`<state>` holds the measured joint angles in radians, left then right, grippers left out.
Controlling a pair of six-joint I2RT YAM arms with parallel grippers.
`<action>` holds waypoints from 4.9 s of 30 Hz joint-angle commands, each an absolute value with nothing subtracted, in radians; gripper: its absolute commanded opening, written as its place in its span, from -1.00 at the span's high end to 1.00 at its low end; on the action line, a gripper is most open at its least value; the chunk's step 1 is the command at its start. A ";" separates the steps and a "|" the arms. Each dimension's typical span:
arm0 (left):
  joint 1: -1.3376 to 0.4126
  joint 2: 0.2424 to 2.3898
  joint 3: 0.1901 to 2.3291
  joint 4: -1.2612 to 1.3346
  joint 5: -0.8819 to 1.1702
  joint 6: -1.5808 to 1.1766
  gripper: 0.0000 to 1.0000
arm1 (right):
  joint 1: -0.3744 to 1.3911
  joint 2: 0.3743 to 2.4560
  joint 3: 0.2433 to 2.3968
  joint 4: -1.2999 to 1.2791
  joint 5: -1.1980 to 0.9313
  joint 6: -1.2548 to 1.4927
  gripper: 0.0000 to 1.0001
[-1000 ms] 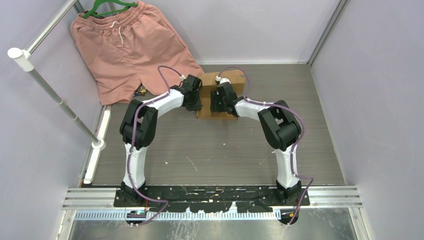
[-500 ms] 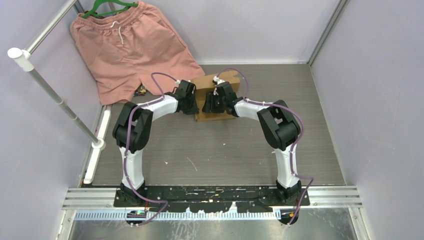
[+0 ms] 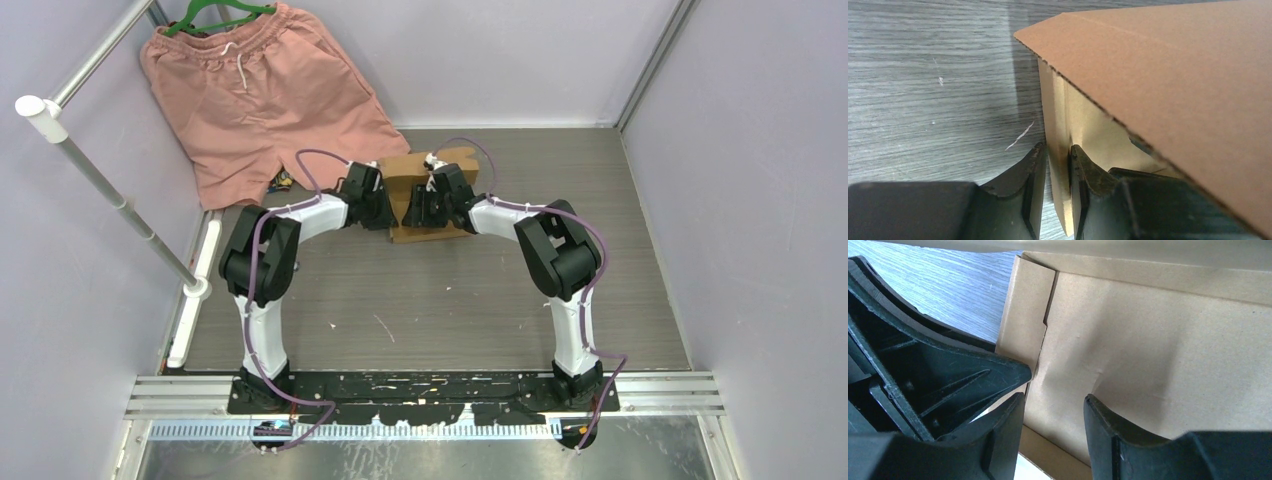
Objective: Fold the paper box
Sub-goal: Fold the paper box at the center of the board.
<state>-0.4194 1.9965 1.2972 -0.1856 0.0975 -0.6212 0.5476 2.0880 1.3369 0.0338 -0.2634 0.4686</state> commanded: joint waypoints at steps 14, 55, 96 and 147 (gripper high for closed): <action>-0.393 1.983 1.232 -0.224 -0.032 -0.594 1.00 | 0.551 2.184 1.300 -0.257 -0.275 0.547 -0.05; -0.425 1.993 1.273 -0.322 0.131 -0.400 0.70 | 0.342 2.265 1.789 -0.341 -0.422 0.717 -0.07; -0.433 1.980 1.356 -0.353 -0.118 -0.354 0.18 | 0.629 2.310 1.669 -0.491 -0.017 0.449 0.01; -0.272 1.858 1.169 0.035 0.285 -0.509 0.63 | 0.630 2.330 1.629 -0.463 -0.063 0.451 0.01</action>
